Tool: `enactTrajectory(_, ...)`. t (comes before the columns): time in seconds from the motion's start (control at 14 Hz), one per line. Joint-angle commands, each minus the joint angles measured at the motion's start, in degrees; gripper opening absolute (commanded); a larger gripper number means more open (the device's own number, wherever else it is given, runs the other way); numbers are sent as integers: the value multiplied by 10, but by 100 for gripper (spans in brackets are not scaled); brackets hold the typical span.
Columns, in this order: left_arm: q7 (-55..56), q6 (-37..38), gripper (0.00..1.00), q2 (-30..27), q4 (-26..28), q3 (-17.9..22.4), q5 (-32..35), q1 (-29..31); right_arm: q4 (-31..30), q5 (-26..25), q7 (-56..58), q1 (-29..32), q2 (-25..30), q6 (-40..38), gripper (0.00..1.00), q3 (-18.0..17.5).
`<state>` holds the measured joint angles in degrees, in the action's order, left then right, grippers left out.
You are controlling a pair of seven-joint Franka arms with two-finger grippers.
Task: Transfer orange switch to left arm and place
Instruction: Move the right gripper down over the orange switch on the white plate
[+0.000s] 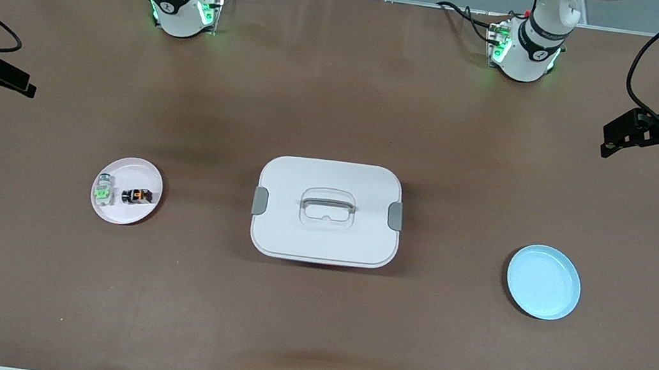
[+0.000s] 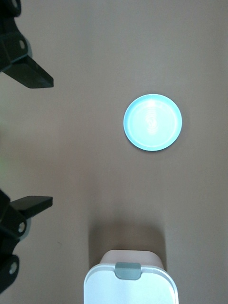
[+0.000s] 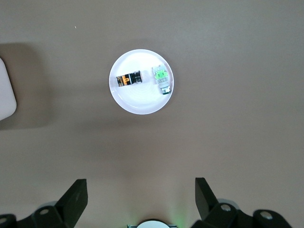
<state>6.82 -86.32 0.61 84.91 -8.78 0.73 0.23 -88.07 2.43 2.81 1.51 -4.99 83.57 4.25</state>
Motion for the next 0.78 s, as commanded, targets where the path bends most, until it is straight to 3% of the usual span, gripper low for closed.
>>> enactTrajectory(0.0,5,-3,100,3,-10,-1,0,0,11,7,-1,0,-15,-4,100,-2)
enactTrajectory(0.36,41,4,100,3,-5,-1,0,6,-53,7,-4,-6,-6,64,100,-2)
enactTrajectory(0.71,47,19,100,-3,-5,3,-1,7,-62,7,7,3,-10,80,100,0)
